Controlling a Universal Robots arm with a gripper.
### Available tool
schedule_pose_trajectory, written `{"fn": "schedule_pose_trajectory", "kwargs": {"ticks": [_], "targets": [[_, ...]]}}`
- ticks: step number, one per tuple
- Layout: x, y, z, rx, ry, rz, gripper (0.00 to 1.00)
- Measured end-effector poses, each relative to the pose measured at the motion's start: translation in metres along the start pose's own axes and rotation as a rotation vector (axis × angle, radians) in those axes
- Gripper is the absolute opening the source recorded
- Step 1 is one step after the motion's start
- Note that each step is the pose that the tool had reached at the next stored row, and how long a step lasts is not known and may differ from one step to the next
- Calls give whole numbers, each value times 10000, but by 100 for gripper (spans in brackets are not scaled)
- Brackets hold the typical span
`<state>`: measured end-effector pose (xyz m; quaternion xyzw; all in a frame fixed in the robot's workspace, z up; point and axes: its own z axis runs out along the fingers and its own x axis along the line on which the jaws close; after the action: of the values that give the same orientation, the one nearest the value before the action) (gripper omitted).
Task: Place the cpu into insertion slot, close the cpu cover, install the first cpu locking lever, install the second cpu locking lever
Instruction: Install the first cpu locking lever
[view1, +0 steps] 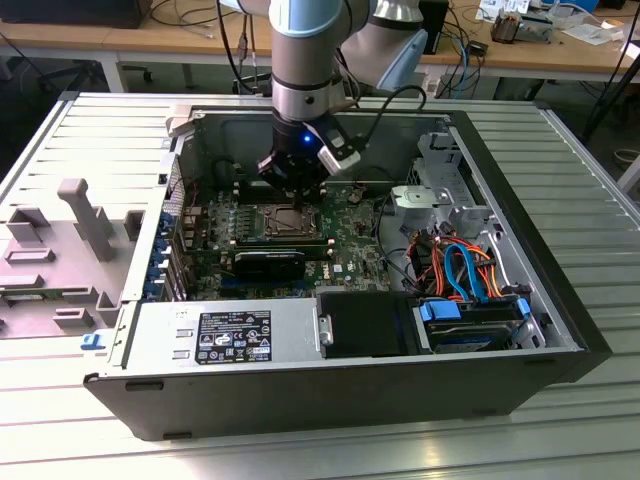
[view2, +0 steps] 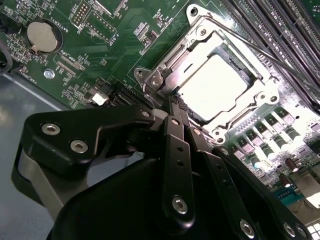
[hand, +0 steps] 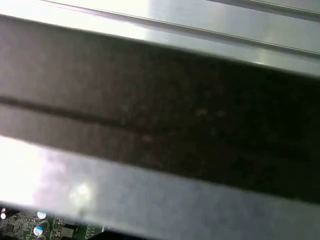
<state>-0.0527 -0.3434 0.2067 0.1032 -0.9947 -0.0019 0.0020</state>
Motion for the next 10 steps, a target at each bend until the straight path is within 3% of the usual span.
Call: {"fn": "schedule_pose_trajectory", "kwargs": {"ticks": [10], "targets": [[-74, -25, 1, 5, 4, 0, 11]]}}
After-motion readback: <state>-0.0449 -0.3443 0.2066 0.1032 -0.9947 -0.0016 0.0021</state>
